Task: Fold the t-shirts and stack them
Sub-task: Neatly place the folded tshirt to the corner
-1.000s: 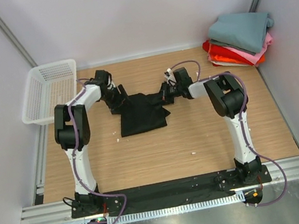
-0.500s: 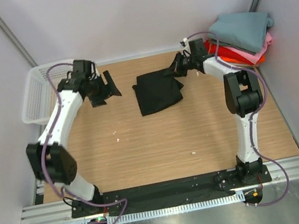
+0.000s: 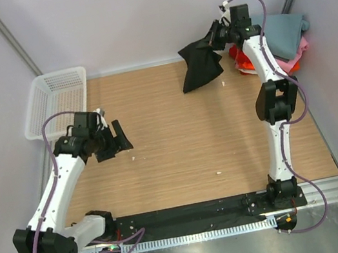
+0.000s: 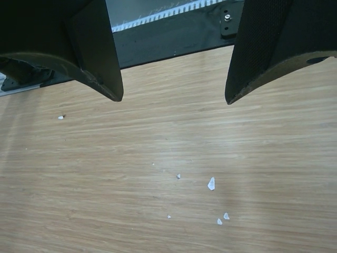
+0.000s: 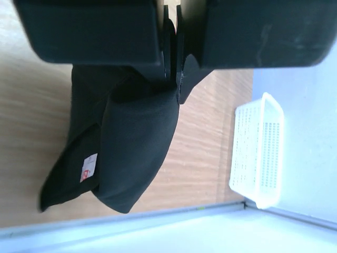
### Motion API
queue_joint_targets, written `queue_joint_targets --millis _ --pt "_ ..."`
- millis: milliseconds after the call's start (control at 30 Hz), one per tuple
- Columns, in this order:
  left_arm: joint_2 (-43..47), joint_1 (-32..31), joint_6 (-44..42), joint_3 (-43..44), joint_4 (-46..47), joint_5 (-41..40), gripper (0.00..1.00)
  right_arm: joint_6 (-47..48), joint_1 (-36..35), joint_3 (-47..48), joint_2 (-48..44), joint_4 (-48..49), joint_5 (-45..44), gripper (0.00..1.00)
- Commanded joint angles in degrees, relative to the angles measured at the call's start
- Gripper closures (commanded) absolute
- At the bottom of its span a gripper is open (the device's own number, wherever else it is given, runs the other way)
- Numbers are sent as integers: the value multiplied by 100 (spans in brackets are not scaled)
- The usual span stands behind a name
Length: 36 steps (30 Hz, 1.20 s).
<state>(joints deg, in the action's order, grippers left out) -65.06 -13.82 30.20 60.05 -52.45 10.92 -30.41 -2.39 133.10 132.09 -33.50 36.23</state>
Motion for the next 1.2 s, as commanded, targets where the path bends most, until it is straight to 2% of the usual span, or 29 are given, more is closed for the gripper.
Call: queue_joint_targets --millis 0,133,433,533,633,767,933,1100,1133,1167 --pt "554 -6 -277 -212 173 -81 21 176 160 998 194 -597 95 98" --pt "863 -15 -199 -687 454 -334 21 -17 564 1148 212 -273 340 99" --pt "1171 -15 -233 -776 630 -432 21 -676 854 1745 387 457 982 99" --pt "1188 -15 -225 -784 630 -503 20 -1036 925 1930 370 1018 1218 98" --pt "1232 -15 -225 -793 648 -520 20 -1817 1056 2123 405 1790 1562 99" --pt "1250 -15 -216 -802 657 -520 20 -2320 1407 2256 221 2382 1537 98" --pt "1206 -15 -225 -802 648 -520 20 -2373 2189 2116 27 2602 1527 98" --pt "1241 -15 -225 -828 674 -494 20 -1144 3119 1238 115 2102 1187 99" --pt "1224 -24 -225 -820 674 -485 20 -1099 3235 1071 185 2110 1159 97" --pt "1206 -32 -233 -820 674 -459 20 -1072 3332 965 307 2093 1193 85"
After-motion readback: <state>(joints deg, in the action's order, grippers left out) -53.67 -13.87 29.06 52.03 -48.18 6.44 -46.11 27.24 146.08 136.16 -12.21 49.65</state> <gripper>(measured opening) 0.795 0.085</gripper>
